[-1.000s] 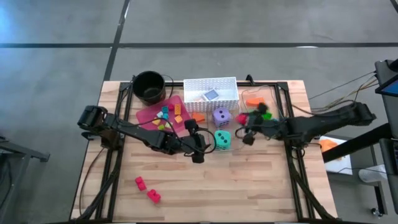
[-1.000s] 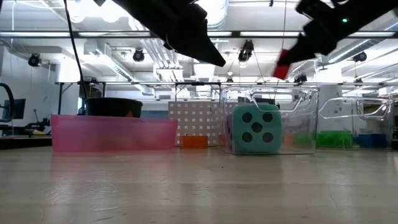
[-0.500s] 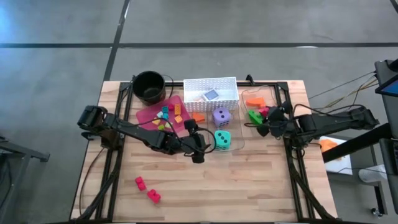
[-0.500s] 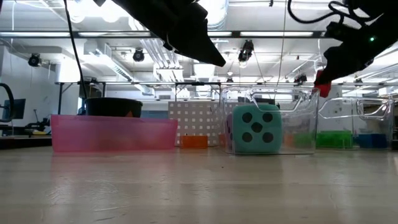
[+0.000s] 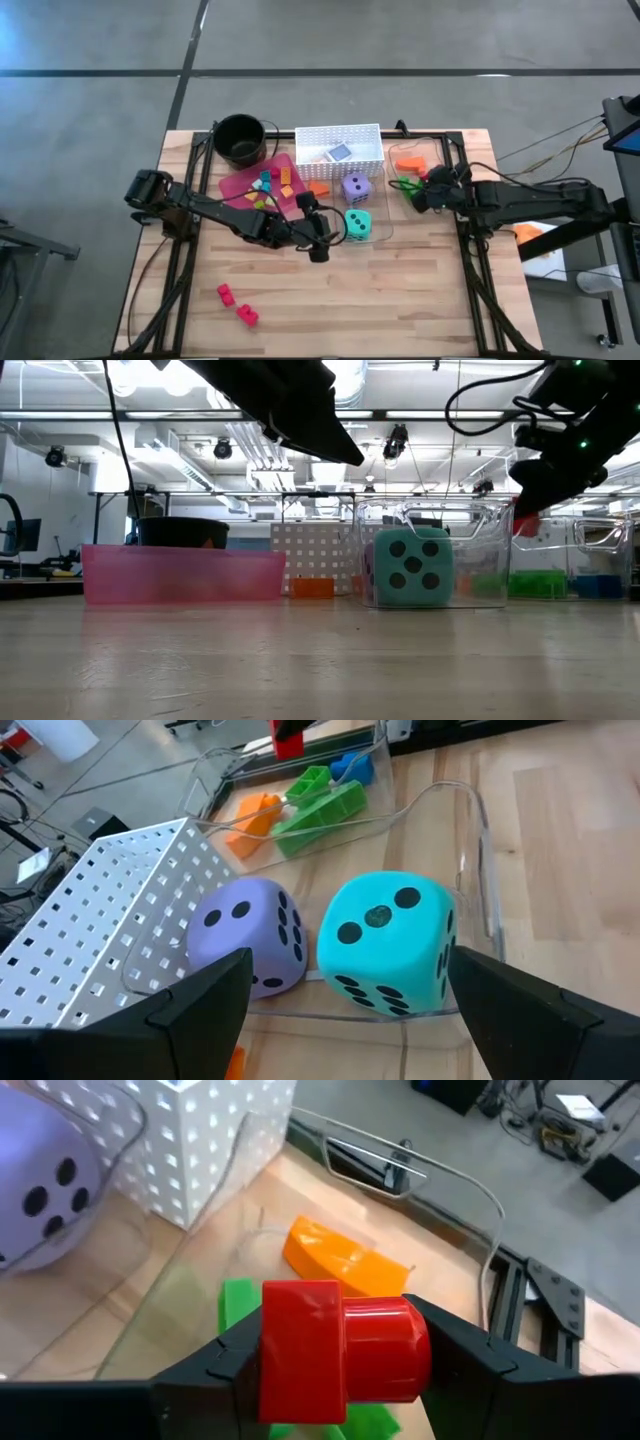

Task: Pick & Place Toys
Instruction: Put the top large red game piece into the top transparent bin, then put the bottom large red game piece into the top transparent bin

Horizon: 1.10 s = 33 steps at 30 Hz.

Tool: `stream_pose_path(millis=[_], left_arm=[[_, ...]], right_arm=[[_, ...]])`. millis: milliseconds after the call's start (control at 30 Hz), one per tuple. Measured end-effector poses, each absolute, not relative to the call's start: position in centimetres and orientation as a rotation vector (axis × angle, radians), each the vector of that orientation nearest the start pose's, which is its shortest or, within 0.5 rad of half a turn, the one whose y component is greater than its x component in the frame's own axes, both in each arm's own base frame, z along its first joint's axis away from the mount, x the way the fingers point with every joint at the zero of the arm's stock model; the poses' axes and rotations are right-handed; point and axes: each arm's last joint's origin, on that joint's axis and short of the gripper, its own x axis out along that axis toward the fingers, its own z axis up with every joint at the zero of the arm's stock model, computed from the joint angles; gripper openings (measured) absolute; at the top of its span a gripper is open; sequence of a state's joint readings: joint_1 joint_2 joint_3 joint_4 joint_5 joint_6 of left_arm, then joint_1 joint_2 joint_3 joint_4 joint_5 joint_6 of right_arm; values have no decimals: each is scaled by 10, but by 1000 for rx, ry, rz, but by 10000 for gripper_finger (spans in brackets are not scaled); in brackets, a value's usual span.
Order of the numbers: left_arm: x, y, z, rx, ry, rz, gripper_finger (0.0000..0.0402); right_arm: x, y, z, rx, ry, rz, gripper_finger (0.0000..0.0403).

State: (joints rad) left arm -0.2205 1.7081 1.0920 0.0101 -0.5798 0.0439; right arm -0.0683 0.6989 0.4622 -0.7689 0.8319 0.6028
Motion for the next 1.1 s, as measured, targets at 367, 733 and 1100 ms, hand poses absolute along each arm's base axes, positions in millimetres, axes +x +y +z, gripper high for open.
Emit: stream_pose_path(millis=[367,733,1100], left_arm=[[361,-65,220,274,570,319,338],[362,-67,219,253,575,250,338],[352,-98,214,258,631,46,338]], right_arm=[[125,-33,198,142,666,-1075,271],[145,-32,210,194,524,-927,292],[181,-19,218,252,473,-257,293]])
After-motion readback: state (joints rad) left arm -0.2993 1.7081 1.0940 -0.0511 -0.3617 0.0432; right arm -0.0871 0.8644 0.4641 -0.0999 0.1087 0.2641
